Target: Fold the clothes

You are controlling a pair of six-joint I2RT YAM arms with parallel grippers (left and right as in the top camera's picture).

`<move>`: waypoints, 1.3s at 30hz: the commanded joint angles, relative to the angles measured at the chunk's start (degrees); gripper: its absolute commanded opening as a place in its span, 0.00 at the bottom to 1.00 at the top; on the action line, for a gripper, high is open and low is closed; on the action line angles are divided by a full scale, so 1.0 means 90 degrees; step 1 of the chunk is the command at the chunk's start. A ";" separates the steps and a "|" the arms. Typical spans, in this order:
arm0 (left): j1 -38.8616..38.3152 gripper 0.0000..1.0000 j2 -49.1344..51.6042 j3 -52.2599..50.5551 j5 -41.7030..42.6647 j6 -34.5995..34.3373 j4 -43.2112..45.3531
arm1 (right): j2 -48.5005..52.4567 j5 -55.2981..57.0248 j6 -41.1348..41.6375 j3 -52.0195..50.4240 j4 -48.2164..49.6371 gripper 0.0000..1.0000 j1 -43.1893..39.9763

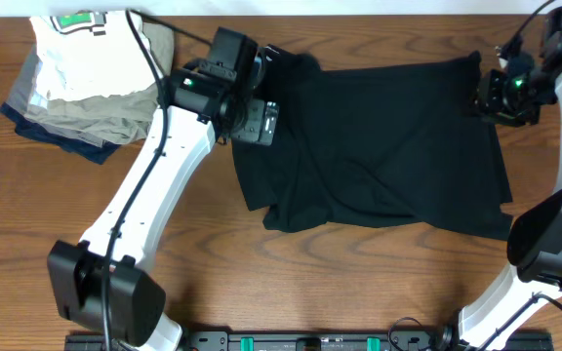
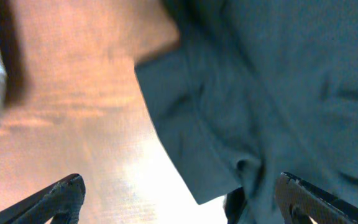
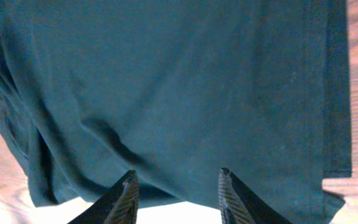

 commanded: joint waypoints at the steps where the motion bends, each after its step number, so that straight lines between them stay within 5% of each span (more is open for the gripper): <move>1: 0.0165 0.98 0.0078 -0.0408 -0.0080 -0.0593 0.0017 | 0.0007 0.0182 -0.0019 -0.0112 -0.0136 0.38 0.0182; 13: 0.0170 0.99 0.0214 -0.1591 0.0362 -0.0206 0.0850 | -0.0296 0.0799 0.0697 -0.1734 0.0223 0.33 0.0704; 17: 0.0177 0.85 0.0350 -0.1676 0.0464 0.0100 0.1027 | -0.0420 0.0794 0.0697 -0.2268 0.0517 0.31 0.0806; 20: 0.0228 0.55 0.0520 -0.1676 0.0469 0.0168 0.1168 | -0.0435 0.0794 0.0695 -0.2421 0.0554 0.27 0.0850; 22: 0.0231 0.45 0.0724 -0.1676 0.0471 0.0168 0.1209 | -0.0435 0.0797 0.0695 -0.2458 0.0563 0.27 0.0882; 39: 0.0250 0.35 0.1965 -0.1676 0.0495 0.0663 0.1950 | -0.0435 0.0772 0.0695 -0.2460 0.0680 0.27 0.1020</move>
